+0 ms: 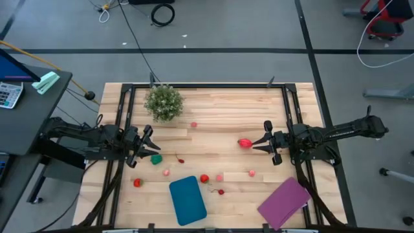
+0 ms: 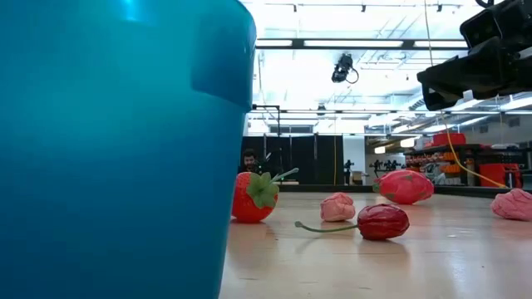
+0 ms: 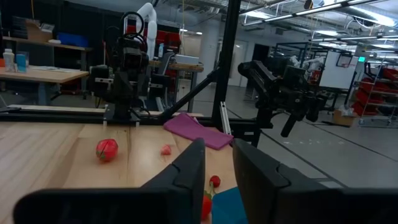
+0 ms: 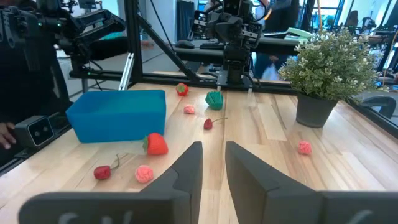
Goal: Pick and placing Produce into tupperware
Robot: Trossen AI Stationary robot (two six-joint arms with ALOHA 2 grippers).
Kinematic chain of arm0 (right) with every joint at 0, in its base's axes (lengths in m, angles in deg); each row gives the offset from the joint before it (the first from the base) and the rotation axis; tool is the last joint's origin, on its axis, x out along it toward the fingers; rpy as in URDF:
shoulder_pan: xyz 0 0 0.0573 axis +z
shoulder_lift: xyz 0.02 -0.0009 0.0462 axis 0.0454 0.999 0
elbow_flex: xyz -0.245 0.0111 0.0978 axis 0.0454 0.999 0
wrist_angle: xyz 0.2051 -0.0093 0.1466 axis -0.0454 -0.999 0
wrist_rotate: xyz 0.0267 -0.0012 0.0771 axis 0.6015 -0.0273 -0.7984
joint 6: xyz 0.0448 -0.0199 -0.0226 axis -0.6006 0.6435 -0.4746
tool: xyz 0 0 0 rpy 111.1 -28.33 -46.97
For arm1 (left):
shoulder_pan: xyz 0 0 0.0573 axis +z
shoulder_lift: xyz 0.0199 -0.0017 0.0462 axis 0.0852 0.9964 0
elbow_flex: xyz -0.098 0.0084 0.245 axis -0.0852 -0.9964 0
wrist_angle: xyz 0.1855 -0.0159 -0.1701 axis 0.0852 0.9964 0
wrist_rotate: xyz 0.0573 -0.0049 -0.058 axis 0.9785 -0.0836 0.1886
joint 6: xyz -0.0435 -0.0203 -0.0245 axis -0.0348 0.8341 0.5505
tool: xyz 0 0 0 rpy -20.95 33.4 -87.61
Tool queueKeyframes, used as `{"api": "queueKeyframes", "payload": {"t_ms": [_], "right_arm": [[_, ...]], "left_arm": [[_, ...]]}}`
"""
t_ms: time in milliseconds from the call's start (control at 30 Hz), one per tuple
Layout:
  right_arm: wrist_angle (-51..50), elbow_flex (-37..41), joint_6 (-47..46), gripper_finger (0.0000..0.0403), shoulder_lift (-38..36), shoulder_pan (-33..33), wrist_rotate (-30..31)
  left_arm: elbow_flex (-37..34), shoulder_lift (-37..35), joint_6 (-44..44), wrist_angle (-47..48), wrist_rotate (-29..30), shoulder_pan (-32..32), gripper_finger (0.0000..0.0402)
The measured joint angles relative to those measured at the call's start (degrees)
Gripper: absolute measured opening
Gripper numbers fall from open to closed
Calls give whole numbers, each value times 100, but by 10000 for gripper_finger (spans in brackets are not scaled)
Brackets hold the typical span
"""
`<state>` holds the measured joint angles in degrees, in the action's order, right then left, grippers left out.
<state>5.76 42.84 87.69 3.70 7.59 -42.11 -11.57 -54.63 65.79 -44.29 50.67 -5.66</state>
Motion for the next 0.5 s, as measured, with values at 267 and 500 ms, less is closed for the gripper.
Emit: {"api": "queueKeyframes", "payload": {"t_ms": [267, 500], "right_arm": [[-1, 1, 0, 77, 0, -1, 0], [-2, 1, -1, 77, 0, 0, 0]], "left_arm": [[-1, 1, 1, 0, 0, 0, 90], [1, -2, 1, 0, 0, -1, 92]]}}
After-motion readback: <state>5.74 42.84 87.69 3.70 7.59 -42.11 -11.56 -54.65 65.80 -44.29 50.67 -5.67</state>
